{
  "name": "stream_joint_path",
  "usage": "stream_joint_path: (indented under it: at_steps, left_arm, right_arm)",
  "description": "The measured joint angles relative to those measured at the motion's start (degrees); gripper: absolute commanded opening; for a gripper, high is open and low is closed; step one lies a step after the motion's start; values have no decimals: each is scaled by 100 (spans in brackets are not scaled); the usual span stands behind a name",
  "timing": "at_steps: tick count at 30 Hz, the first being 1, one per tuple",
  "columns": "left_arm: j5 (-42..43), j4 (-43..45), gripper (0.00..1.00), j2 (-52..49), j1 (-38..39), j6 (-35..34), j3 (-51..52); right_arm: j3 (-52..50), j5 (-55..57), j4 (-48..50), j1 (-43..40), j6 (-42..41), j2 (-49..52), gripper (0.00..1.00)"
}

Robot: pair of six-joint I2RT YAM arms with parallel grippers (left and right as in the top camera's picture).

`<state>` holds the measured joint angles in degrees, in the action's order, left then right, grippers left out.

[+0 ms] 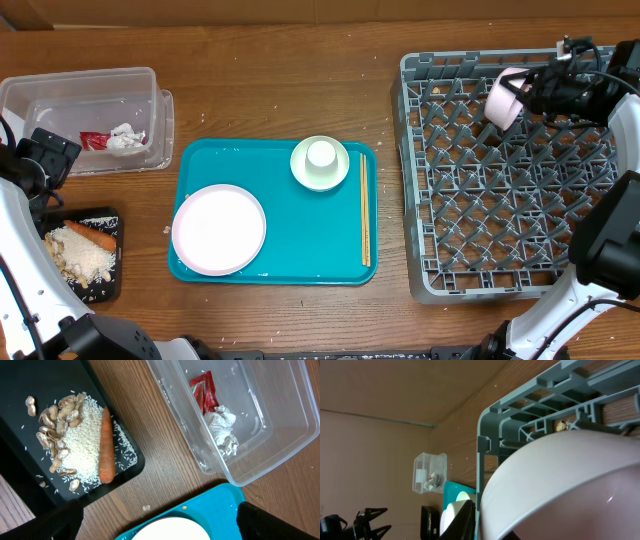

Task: Sort waste into correct bins and load items into the dishwasher
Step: 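Carry the bowl right and place it upright in the dish rack, then move the right gripper back over the white cup on the tray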

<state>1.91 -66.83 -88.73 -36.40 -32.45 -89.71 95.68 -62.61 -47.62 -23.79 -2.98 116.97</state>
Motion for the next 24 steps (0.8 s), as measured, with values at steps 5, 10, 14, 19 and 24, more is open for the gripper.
stream_joint_path:
  at_steps: [5,10,14,19,24]
  left_arm:
    - [0,-2,100,0,0,0,0]
    - [0,-2,100,0,0,0,0]
    - [0,-2,100,0,0,0,0]
    - [0,-2,100,0,0,0,0]
    - [-2,-2,100,0,0,0,0]
  right_arm:
    - [0,-20,-46,-66,0,0,10]
    - [0,-55,-173,-125,-11,0,9]
    - [0,-125,-422,-273,-116,0,12]
    - [0,-140,-804,-546,-188,0,17]
    - [11,479,-1093,-723,-597,-122,26]
